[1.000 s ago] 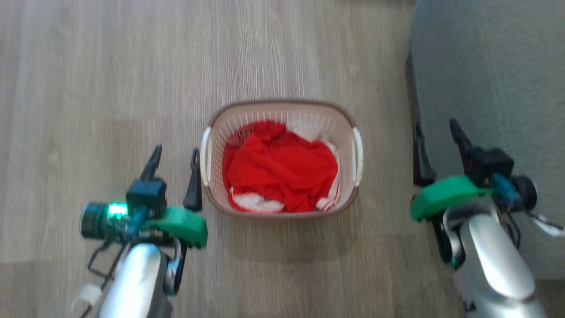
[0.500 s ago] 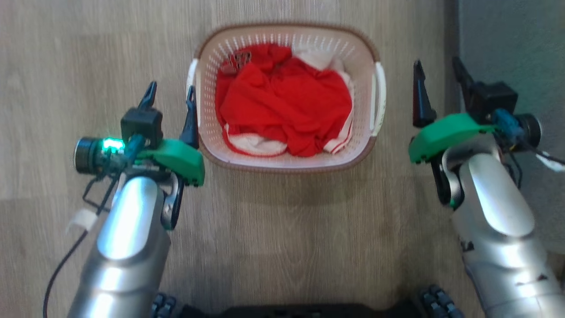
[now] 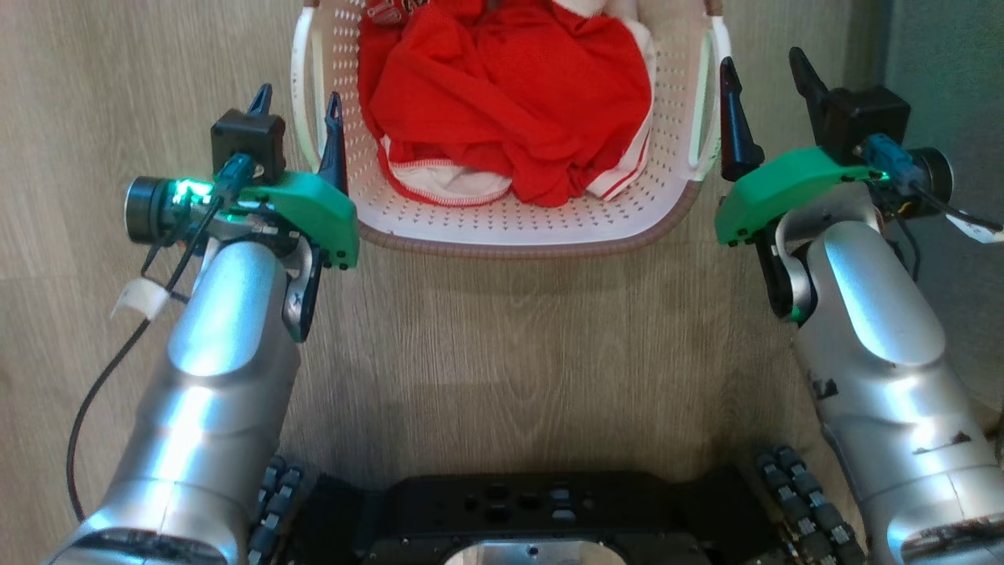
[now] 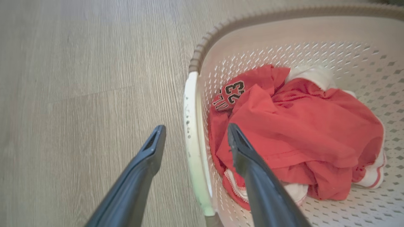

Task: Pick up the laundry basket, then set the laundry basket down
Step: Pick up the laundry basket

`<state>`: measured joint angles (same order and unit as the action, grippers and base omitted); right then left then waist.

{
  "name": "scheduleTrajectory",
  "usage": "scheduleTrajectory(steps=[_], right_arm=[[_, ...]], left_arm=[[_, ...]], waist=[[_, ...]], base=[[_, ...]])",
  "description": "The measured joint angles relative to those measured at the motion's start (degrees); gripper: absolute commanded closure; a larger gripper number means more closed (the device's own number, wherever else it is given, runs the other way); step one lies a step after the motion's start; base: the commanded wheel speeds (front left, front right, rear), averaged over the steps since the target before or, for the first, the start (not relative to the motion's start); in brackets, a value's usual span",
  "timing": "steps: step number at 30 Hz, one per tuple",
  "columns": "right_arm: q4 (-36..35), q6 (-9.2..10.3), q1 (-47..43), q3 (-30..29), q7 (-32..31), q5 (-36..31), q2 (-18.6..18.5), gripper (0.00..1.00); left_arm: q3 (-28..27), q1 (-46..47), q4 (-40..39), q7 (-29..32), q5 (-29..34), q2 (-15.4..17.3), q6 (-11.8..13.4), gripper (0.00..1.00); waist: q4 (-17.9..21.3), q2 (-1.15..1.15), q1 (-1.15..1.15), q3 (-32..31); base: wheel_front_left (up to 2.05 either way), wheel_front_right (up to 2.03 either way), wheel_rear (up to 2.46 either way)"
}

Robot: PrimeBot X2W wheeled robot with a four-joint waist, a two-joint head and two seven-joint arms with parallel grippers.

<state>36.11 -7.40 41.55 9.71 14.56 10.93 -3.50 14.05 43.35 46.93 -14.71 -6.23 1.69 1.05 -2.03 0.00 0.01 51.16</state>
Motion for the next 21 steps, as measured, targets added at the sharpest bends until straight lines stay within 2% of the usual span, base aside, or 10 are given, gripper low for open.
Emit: scheduleTrajectory(steps=[11,19,20,21], right_arm=[[3.0,0.00,3.5,2.4,0.0,3.2,-0.2,0.00],[5.9,0.00,5.5,3.2,0.0,3.9,-0.4,0.00],[6.2,0.00,5.8,3.3,0.0,3.9,-0.4,0.00],[6.5,0.00,6.0,3.4,0.0,4.0,-0.4,0.00]], left_arm=[[2.5,6.7,7.6,0.0,0.0,-0.2,0.0,0.00],[5.9,9.5,10.8,0.0,-2.8,-0.2,0.0,0.00],[6.3,9.8,11.2,0.0,-3.2,-0.2,0.0,0.03],[6.7,10.0,11.3,0.0,-3.6,-0.2,0.0,0.12]], waist=[[-1.0,-0.01,0.00,4.0],[-1.4,-0.01,-0.01,5.5],[-1.5,-0.01,-0.01,5.7],[-1.5,-0.01,-0.01,5.8]], base=[[0.00,0.00,0.00],[0.00,0.00,0.00],[0.00,0.00,0.00],[0.00,0.00,0.00]])
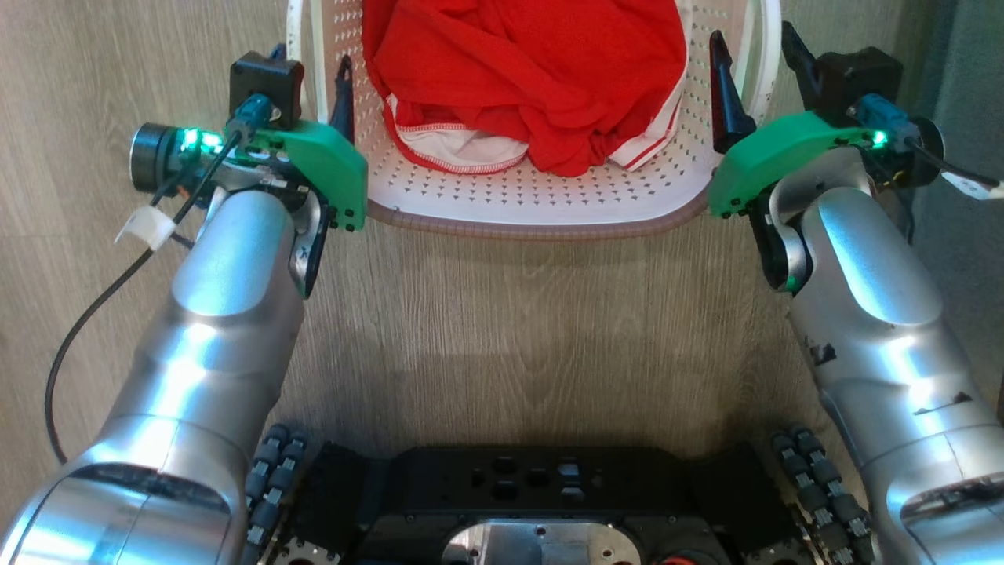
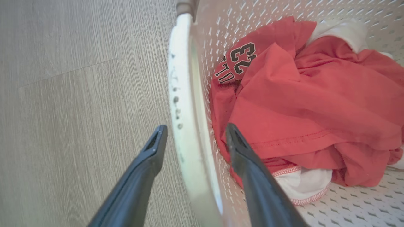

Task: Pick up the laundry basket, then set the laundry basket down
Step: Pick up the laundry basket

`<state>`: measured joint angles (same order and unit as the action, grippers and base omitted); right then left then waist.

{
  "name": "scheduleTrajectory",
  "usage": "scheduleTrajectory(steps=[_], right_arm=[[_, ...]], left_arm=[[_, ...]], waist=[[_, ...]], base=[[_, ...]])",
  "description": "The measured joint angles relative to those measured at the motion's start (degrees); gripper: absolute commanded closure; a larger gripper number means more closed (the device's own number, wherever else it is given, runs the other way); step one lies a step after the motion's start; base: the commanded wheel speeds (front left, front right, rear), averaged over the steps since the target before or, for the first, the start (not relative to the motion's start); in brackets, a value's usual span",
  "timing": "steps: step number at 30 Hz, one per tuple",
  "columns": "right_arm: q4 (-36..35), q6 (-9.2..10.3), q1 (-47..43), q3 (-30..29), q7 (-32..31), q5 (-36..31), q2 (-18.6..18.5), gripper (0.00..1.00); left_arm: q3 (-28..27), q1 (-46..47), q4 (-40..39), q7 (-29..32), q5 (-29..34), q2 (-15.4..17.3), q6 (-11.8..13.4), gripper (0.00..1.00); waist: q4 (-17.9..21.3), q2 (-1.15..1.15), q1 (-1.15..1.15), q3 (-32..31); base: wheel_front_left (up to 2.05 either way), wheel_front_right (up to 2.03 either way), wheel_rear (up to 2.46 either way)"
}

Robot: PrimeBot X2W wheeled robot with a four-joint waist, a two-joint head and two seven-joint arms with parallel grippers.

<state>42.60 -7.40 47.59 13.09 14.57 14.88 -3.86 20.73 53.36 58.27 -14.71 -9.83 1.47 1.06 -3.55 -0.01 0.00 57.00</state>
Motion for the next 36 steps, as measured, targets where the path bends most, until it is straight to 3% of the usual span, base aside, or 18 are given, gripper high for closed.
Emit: scheduleTrajectory(steps=[4,6,9,14,16,17,18,19,36], right_arm=[[0.7,0.00,0.8,0.1,0.0,0.4,0.0,0.00],[1.6,0.00,1.2,0.3,0.0,0.4,0.0,0.16],[3.1,0.00,1.7,0.5,0.0,0.9,0.0,0.49],[4.8,0.00,2.1,1.5,0.1,1.3,0.0,0.60],[5.3,0.00,2.8,1.6,0.1,1.3,0.0,0.73],[5.6,0.00,3.2,1.6,0.1,1.3,0.0,0.83],[6.0,0.01,3.5,1.6,0.1,1.3,0.0,0.96],[6.4,0.01,3.8,1.5,0.1,1.3,0.0,1.00],[13.6,0.01,3.0,3.5,0.1,4.8,0.0,1.00]], left_arm=[[1.4,0.9,0.5,0.0,-1.2,0.0,0.1,0.35],[2.3,1.3,0.8,0.0,-2.1,0.0,0.3,0.49],[3.7,1.6,1.5,0.0,-3.6,0.0,0.5,0.55],[6.2,1.9,1.6,0.0,-6.1,0.0,1.1,0.64],[7.1,1.9,1.6,0.0,-7.1,0.0,1.2,0.71],[7.6,1.9,1.6,0.0,-7.7,0.0,1.3,0.90],[8.3,1.8,1.5,0.0,-8.4,0.0,1.5,1.00],[8.6,1.8,1.5,0.0,-9.1,-0.1,1.5,1.00],[16.0,-1.9,2.9,0.0,-17.3,-0.1,3.0,1.00]], waist=[[-0.2,0.00,0.00,0.4],[-0.2,0.00,0.00,0.4],[-0.3,0.00,0.00,0.5],[-0.4,0.00,0.00,0.7],[-0.5,0.00,0.00,0.7],[-0.5,0.00,0.00,0.7],[-0.5,0.00,0.00,0.6],[-0.6,0.00,0.00,0.6],[-0.6,0.00,0.00,-6.1]], base=[[0.00,0.00,0.00],[0.00,0.00,0.00],[0.00,0.00,0.00],[0.00,0.00,0.00],[0.00,0.00,0.00],[0.00,0.00,0.00],[0.00,0.00,0.00],[0.00,0.00,0.00],[0.00,0.00,0.00]])
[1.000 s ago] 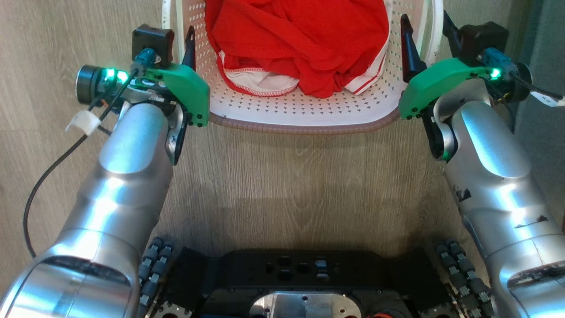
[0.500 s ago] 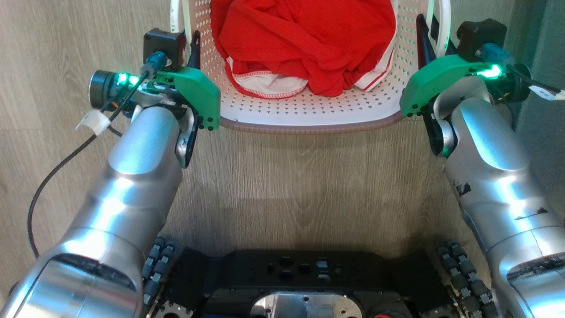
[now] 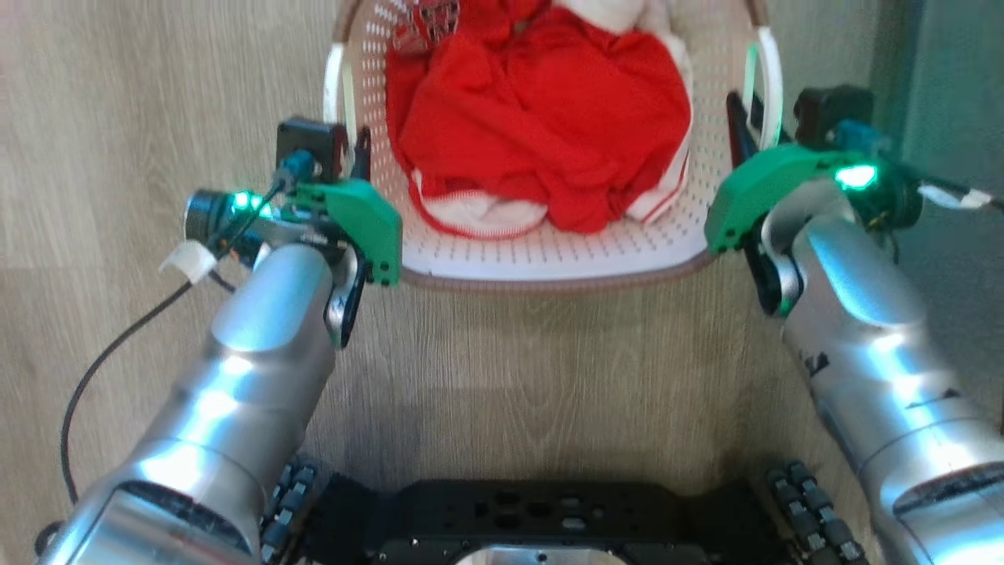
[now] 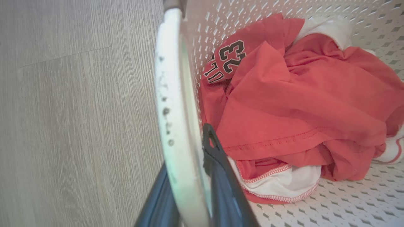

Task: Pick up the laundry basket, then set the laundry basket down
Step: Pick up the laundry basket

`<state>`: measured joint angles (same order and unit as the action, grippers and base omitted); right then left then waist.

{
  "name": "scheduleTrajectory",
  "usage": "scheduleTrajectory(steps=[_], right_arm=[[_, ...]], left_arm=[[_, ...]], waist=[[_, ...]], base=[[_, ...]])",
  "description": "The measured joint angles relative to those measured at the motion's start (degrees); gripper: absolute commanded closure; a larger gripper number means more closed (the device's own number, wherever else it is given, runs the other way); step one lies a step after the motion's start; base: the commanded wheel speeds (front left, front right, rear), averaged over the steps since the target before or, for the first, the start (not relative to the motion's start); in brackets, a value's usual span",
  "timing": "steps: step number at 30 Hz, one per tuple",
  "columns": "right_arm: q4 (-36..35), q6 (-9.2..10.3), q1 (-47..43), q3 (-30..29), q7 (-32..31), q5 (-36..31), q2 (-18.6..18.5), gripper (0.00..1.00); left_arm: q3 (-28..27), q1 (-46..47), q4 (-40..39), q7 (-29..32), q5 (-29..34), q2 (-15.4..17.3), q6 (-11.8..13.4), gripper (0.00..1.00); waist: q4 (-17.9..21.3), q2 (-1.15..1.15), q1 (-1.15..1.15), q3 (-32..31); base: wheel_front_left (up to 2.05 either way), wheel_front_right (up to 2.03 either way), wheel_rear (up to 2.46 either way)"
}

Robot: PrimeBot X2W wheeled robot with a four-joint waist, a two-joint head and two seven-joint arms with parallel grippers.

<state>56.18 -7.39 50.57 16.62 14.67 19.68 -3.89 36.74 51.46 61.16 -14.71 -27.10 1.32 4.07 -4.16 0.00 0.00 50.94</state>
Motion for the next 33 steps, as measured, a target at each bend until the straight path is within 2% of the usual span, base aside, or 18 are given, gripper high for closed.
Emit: scheduleTrajectory(steps=[11,19,33], right_arm=[[6.6,-0.03,-5.8,4.8,0.0,6.2,0.7,1.00],[11.5,-0.04,-11.7,11.0,-1.4,13.0,1.3,1.00],[13.8,-0.04,-22.0,20.8,-7.2,24.0,1.6,1.00]], left_arm=[[6.0,-7.3,3.1,0.0,-6.7,-0.2,-0.6,1.00],[11.1,-14.7,4.2,3.2,-12.6,-0.2,-1.0,1.00],[17.2,-25.5,6.7,10.2,-18.6,-0.2,-2.0,1.00]], waist=[[0.8,0.01,0.00,-10.7],[0.9,0.00,-0.01,-20.6],[0.8,0.00,-0.01,-38.0]], base=[[0.00,0.00,0.00],[0.00,0.00,0.00],[0.00,0.00,0.00]])
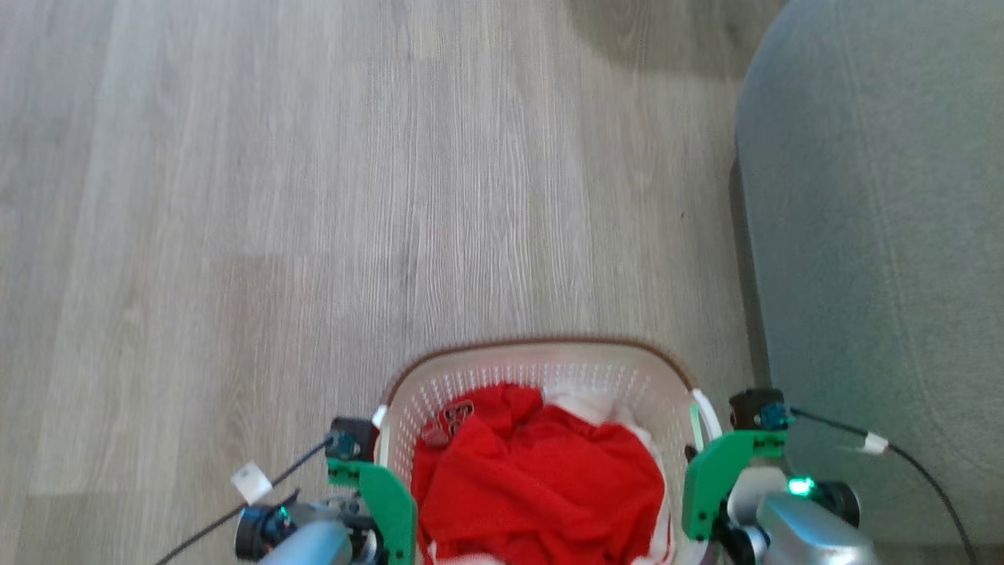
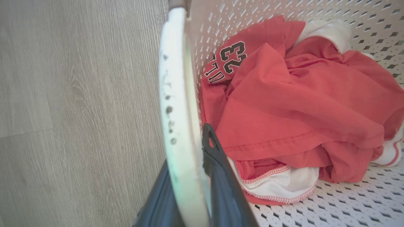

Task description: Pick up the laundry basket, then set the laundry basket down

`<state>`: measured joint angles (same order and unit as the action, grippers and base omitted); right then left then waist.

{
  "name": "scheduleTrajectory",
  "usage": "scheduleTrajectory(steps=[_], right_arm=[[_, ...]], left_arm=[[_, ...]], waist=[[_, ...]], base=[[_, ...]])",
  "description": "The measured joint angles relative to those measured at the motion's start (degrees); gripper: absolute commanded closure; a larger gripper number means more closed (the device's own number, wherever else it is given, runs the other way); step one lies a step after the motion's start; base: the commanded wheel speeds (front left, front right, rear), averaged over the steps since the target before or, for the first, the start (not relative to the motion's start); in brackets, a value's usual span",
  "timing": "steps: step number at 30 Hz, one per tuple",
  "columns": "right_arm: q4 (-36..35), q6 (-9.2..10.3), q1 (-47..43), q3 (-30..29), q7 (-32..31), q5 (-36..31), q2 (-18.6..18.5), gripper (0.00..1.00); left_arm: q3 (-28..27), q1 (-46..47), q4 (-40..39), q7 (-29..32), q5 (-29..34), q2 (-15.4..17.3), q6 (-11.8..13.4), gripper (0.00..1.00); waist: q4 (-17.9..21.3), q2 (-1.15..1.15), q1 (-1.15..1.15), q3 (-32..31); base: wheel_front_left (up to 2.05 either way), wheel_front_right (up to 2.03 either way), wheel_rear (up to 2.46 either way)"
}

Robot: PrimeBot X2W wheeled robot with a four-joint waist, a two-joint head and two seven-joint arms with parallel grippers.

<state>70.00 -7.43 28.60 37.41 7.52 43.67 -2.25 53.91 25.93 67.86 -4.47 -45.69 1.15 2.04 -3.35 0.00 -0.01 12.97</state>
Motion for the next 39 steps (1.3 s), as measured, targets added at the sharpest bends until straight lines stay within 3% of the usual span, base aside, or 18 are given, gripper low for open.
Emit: scheduleTrajectory(steps=[17,39], right_arm=[[0.6,0.00,-6.8,7.4,-2.4,8.5,0.1,1.00],[1.6,0.00,-6.6,14.9,-2.7,16.0,0.1,1.00]], left_arm=[[3.5,-6.9,1.8,2.5,-2.4,0.0,-1.0,1.00],[5.6,-6.7,3.3,3.5,-4.1,0.0,-2.0,1.00]], waist=[[0.0,0.00,0.00,-11.9],[0.2,0.00,0.00,-12.4]], base=[[0.00,0.00,0.00],[0.00,0.00,0.00]])
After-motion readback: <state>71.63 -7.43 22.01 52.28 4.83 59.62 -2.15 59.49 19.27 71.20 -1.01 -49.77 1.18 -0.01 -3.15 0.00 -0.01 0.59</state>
